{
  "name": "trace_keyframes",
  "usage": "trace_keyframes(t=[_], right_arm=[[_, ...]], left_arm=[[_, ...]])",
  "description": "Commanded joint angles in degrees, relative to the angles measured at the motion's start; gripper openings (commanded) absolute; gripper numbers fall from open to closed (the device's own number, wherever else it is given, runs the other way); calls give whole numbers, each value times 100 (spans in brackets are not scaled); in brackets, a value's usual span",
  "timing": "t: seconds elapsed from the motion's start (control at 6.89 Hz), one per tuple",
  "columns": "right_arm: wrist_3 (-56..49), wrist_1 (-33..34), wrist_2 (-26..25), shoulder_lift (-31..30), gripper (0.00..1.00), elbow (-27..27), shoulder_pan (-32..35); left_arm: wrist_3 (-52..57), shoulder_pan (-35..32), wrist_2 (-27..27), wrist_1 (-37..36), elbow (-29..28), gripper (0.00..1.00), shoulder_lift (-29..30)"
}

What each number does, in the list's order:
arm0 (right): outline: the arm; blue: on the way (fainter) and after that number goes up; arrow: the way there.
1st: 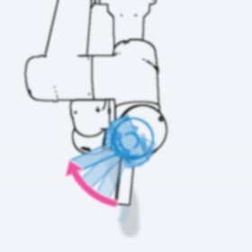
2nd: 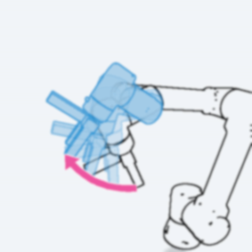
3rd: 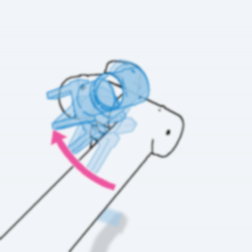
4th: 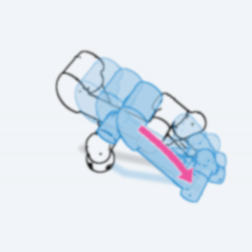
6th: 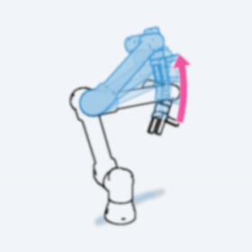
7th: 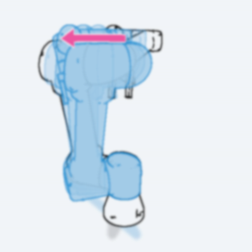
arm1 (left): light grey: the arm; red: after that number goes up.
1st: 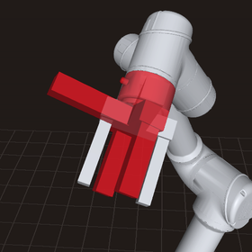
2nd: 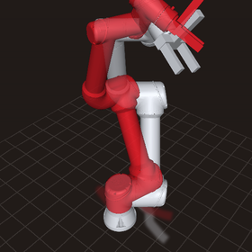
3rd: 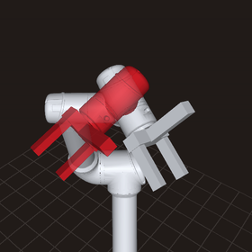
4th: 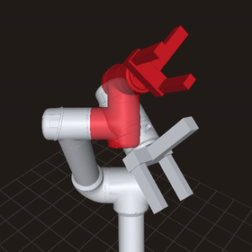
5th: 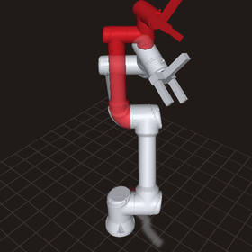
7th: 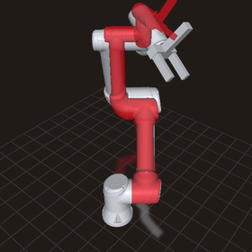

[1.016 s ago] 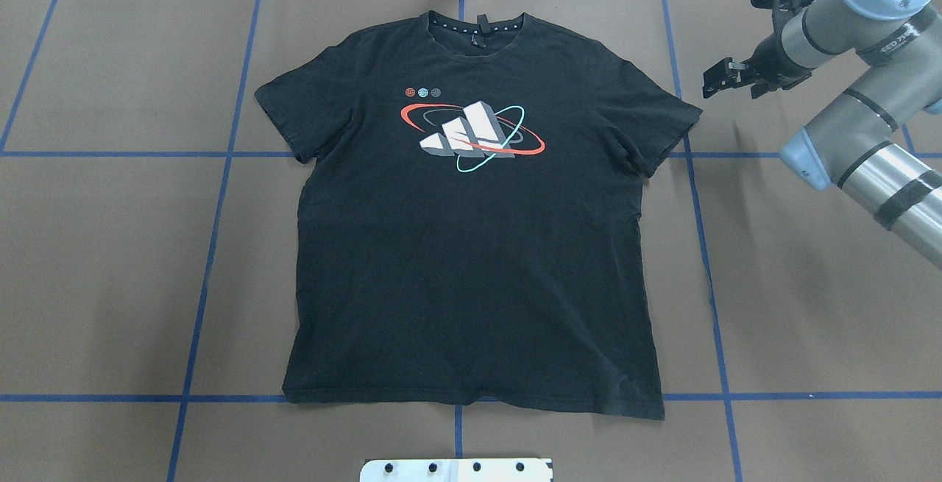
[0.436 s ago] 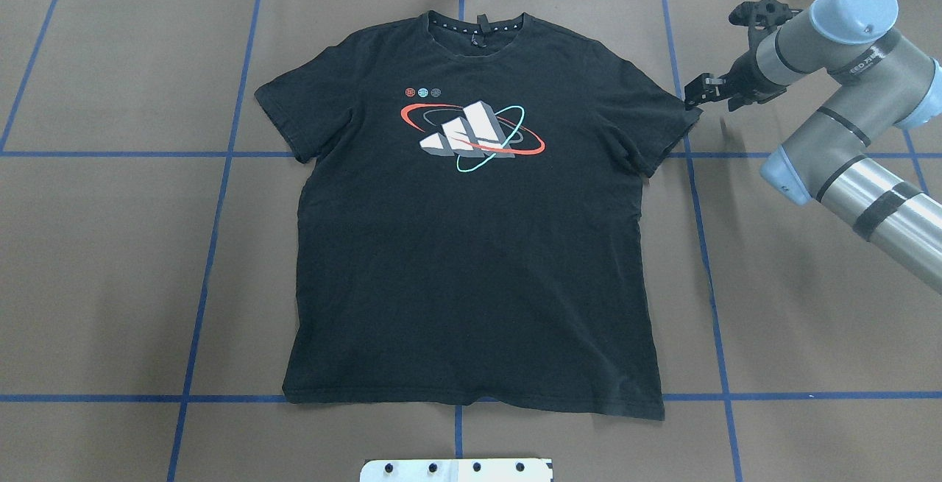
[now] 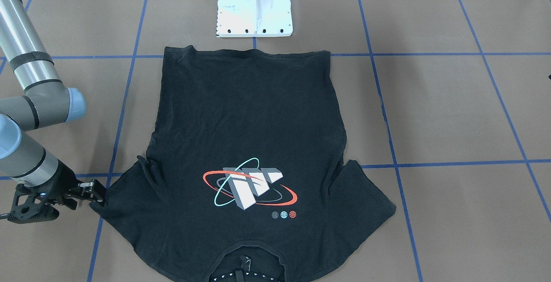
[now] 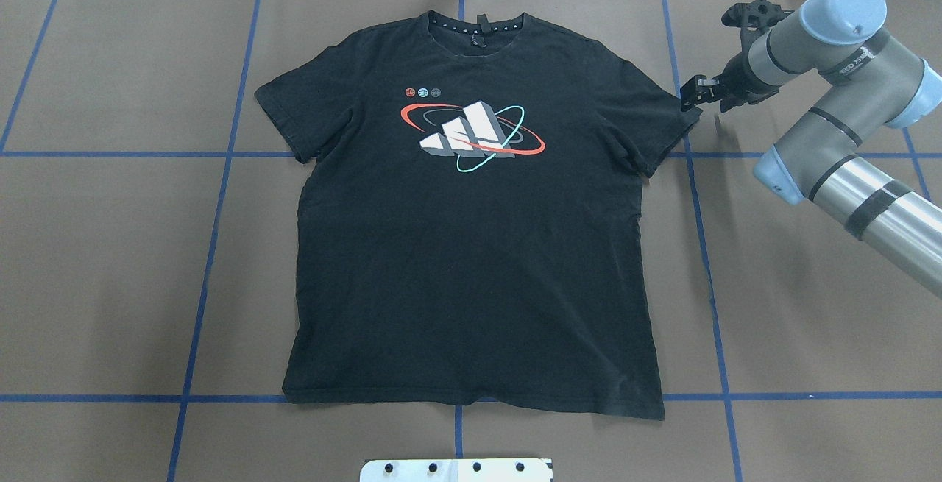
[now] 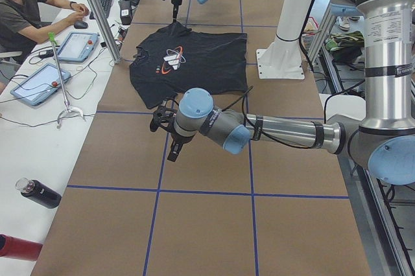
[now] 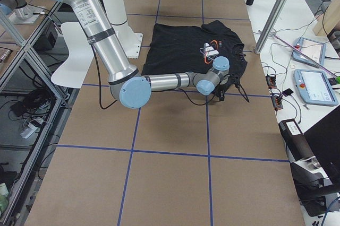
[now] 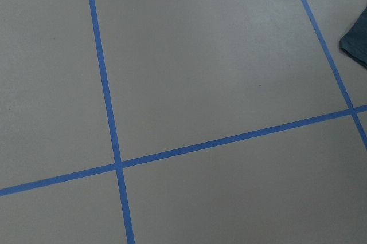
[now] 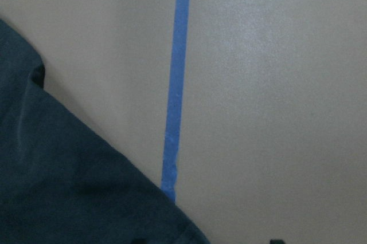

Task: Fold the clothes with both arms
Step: 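Lower the right gripper and grasp the sleeve edge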

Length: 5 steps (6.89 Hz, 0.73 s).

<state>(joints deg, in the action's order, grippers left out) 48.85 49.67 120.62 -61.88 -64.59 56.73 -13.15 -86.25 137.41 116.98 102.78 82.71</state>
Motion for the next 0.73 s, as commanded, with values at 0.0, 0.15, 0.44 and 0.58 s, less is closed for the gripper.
trace_keyframes(t=[0.0,0.15,0.44,0.58], right_arm=[[19,-1,-4,-26,54,-10,-12],[63,8,-4,-26,21,-10,-12],[64,8,5,-8,0,-1,-12],[81,8,31,9,0,-27,-12]], left_arm=[[-3,2,14,0,-3,100,0],[-3,2,14,0,-3,100,0],[-3,-6,22,0,-3,100,-9],[-3,2,31,-9,-3,100,-9]])
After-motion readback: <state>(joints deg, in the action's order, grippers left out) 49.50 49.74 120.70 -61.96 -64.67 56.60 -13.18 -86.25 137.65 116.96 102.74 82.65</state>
